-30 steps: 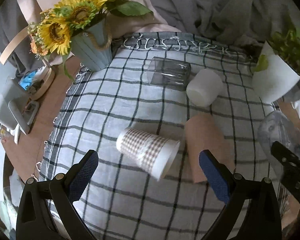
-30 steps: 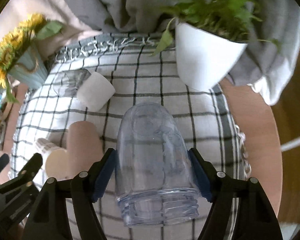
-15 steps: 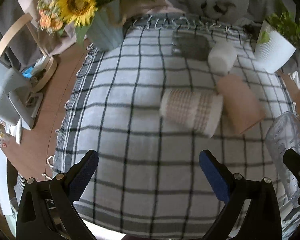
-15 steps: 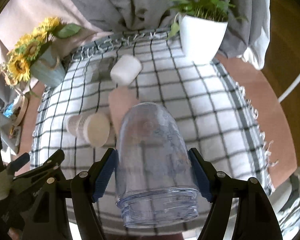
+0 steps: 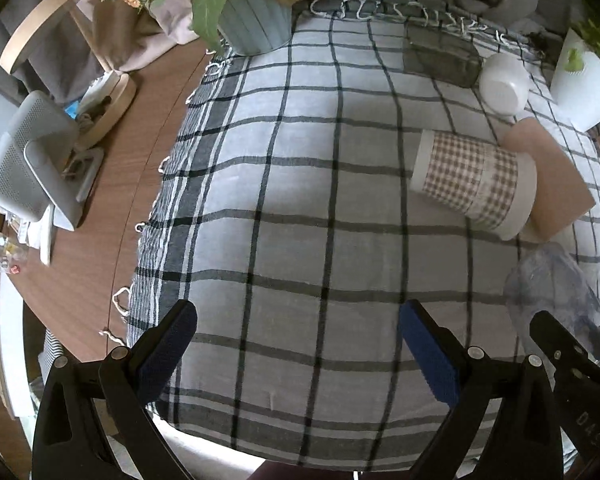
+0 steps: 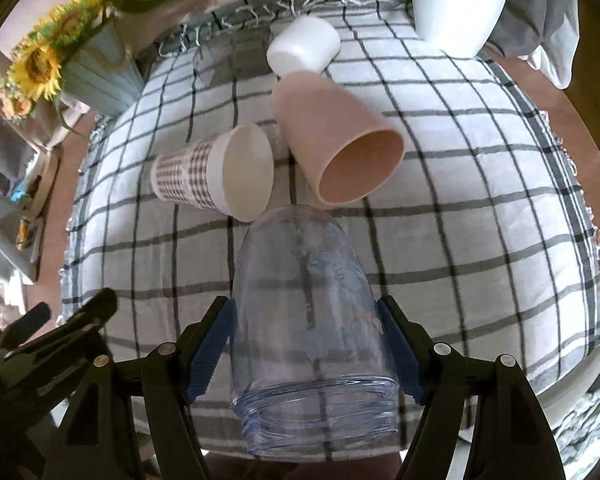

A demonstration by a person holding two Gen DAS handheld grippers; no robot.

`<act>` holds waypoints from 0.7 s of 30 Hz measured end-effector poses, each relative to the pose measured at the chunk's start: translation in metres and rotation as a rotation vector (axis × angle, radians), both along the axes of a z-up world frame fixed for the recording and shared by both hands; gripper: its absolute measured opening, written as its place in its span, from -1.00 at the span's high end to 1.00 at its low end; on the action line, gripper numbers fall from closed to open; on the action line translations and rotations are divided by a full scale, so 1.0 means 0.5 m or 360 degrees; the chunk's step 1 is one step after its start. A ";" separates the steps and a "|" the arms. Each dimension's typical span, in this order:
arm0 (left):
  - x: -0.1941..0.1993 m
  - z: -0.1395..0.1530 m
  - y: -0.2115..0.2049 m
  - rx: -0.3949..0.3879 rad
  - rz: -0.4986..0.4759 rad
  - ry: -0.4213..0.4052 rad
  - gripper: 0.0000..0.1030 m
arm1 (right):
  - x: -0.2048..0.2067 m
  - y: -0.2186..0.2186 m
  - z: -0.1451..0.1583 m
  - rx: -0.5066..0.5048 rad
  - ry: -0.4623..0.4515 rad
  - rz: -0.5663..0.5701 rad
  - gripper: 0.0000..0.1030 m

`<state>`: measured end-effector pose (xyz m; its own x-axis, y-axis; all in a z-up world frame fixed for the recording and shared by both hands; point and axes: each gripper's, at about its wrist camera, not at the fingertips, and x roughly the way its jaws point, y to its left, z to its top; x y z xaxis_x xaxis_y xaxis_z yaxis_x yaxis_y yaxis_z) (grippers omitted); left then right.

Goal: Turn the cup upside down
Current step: 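Lift the clear cup with the right tool and rotate it upright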

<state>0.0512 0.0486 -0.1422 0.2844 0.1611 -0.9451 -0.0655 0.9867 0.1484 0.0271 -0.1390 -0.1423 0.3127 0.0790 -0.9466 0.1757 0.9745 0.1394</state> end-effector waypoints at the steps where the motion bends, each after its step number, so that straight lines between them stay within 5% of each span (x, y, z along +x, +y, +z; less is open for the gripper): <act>1: -0.001 -0.004 0.000 -0.0007 -0.0007 0.0014 -0.99 | 0.000 0.006 -0.004 -0.0009 -0.0003 0.0009 -0.42; 21: -0.014 -0.034 0.010 -0.0019 0.0006 0.0105 -0.99 | -0.016 0.036 -0.054 0.0020 0.0156 0.0079 -0.41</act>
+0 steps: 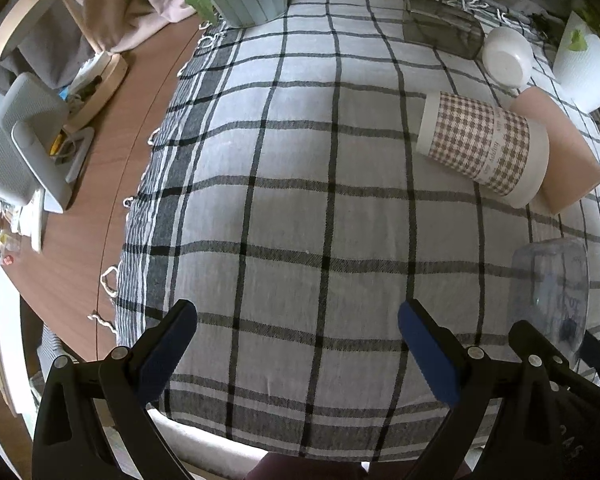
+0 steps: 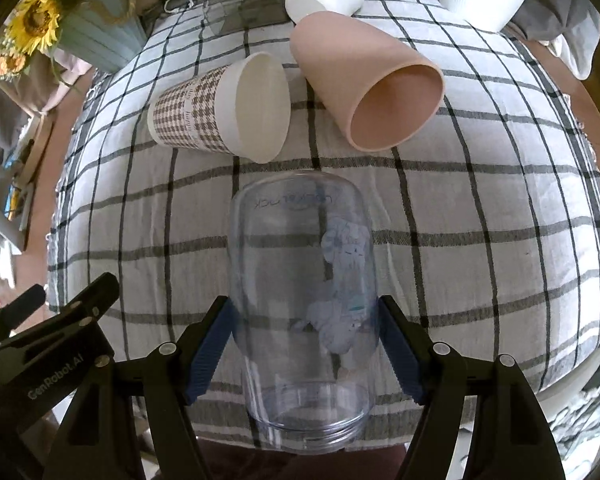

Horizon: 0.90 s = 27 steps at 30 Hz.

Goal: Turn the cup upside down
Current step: 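Lift the clear cup with the right tool and rotate it upright, then lower the clear cup mouth-down onto the cloth with the right tool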

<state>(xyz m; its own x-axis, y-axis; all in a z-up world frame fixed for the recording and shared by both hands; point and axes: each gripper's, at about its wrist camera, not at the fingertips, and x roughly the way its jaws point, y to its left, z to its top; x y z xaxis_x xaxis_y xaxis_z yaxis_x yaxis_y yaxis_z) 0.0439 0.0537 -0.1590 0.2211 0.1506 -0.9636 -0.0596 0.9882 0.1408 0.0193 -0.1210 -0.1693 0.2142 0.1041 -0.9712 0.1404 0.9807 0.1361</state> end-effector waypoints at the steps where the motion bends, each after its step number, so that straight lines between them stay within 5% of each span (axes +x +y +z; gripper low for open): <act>1: 0.001 0.002 0.000 0.0003 0.0006 -0.0002 -0.99 | 0.000 -0.003 -0.001 0.0017 0.0008 -0.0008 -0.42; 8: -0.010 0.037 -0.013 -0.0005 -0.0018 -0.0034 -0.99 | -0.009 -0.021 0.040 0.0073 -0.0030 -0.0031 -0.59; 16: -0.002 0.088 -0.111 -0.0182 -0.0196 -0.0050 -0.99 | -0.032 -0.098 0.133 0.0043 -0.0231 -0.0182 -0.63; 27: 0.031 0.059 -0.266 -0.0270 -0.0384 0.0064 -0.99 | -0.061 -0.252 0.117 0.0064 -0.0197 -0.0430 -0.63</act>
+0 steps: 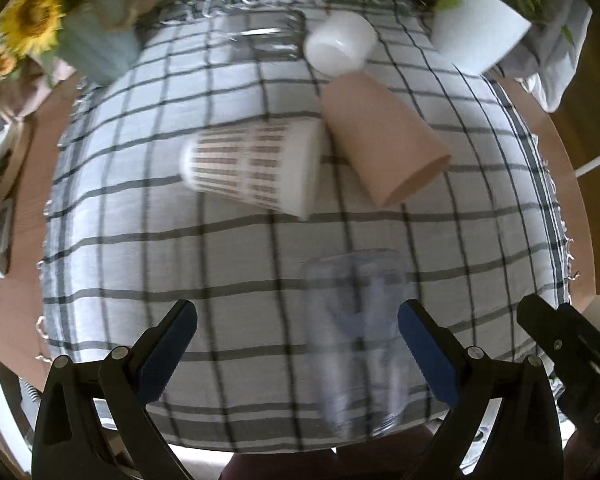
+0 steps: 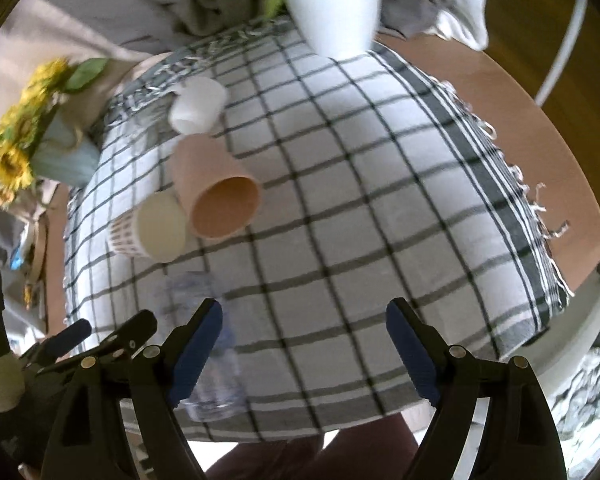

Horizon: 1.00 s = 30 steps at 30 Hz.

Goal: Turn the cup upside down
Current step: 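Lower the clear cup mouth-down onto the cloth with the right tool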

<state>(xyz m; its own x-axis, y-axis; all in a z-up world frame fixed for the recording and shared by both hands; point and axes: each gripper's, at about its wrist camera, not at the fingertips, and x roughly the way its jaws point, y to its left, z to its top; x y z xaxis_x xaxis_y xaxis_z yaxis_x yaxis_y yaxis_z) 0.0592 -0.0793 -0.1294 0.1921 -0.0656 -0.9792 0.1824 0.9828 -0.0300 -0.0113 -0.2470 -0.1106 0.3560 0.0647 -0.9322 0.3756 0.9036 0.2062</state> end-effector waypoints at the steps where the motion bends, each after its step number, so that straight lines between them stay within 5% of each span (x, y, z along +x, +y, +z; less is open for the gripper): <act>1: 0.000 -0.005 -0.008 0.0002 -0.0004 0.0009 -0.99 | 0.000 -0.007 -0.004 0.0002 0.0008 -0.0011 -0.63; 12: 0.026 -0.060 -0.061 0.0032 0.0048 0.0128 -0.88 | 0.002 -0.072 -0.029 -0.0032 0.0061 0.0007 -0.63; 19: 0.041 -0.080 -0.074 0.0003 0.0111 0.0184 -0.42 | 0.020 -0.086 -0.046 -0.0018 0.0094 0.0077 -0.63; 30: 0.049 -0.021 -0.078 -0.0002 0.0187 0.0060 -0.38 | 0.043 -0.098 -0.043 0.0015 0.0073 0.0157 -0.63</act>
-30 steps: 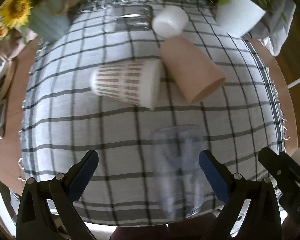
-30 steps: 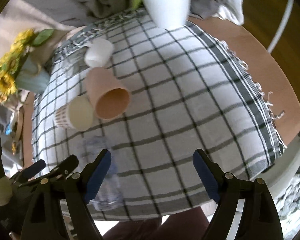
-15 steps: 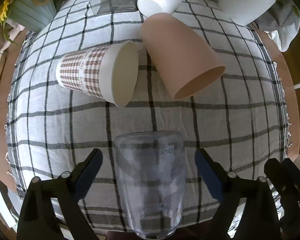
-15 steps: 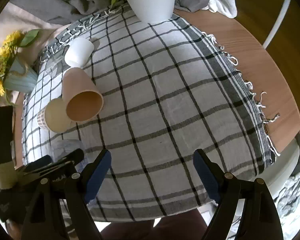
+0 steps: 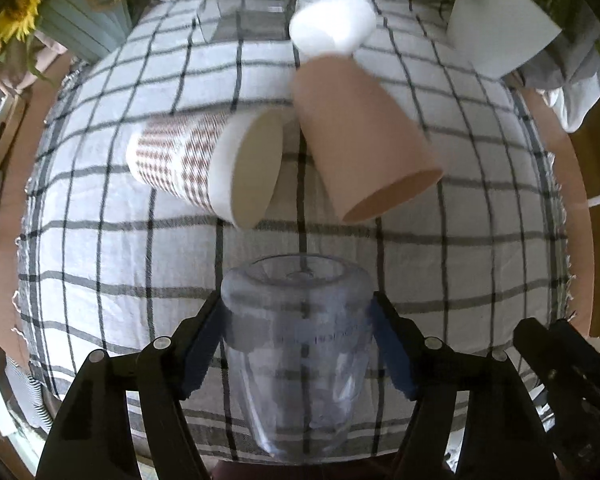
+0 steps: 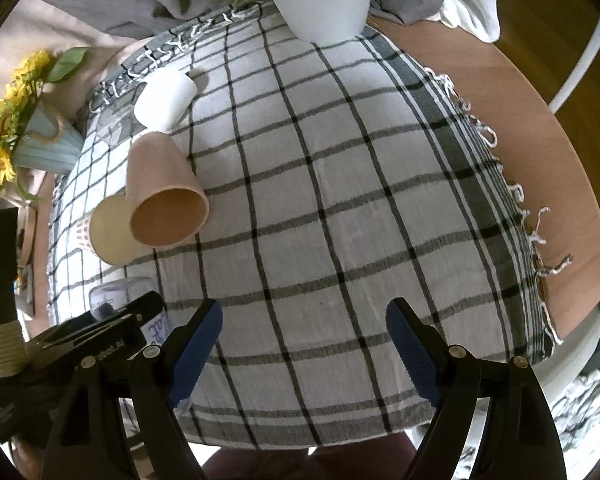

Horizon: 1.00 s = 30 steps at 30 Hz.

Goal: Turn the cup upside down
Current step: 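Lower the clear cup mouth-down onto the cloth with the right tool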

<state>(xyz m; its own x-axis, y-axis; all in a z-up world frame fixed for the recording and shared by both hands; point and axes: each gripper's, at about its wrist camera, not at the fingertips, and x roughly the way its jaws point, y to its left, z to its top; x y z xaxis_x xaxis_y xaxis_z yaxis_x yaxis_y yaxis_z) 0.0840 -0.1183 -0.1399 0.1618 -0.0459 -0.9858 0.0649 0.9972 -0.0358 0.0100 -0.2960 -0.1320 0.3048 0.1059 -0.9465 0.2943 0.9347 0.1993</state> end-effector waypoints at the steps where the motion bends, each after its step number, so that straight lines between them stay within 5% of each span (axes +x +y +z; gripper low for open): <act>1: 0.003 0.008 0.000 -0.0004 0.0004 -0.0014 -0.38 | 0.003 -0.001 0.004 0.0007 -0.0010 0.0005 -0.63; 16: -0.043 0.069 -0.004 -0.0012 -0.0006 -0.0195 -0.38 | 0.016 -0.007 0.046 0.0004 -0.0125 0.0090 -0.63; 30: -0.108 0.073 0.000 -0.0060 -0.0017 -0.0165 -0.38 | -0.008 -0.001 0.051 -0.0003 -0.0131 0.0150 -0.63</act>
<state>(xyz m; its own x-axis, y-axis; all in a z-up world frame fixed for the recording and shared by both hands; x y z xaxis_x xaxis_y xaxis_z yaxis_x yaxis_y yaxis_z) 0.0300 -0.1184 -0.1035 0.2624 -0.0849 -0.9612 0.0807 0.9946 -0.0658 0.0059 -0.2964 -0.1064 0.3703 0.1358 -0.9189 0.1880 0.9578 0.2173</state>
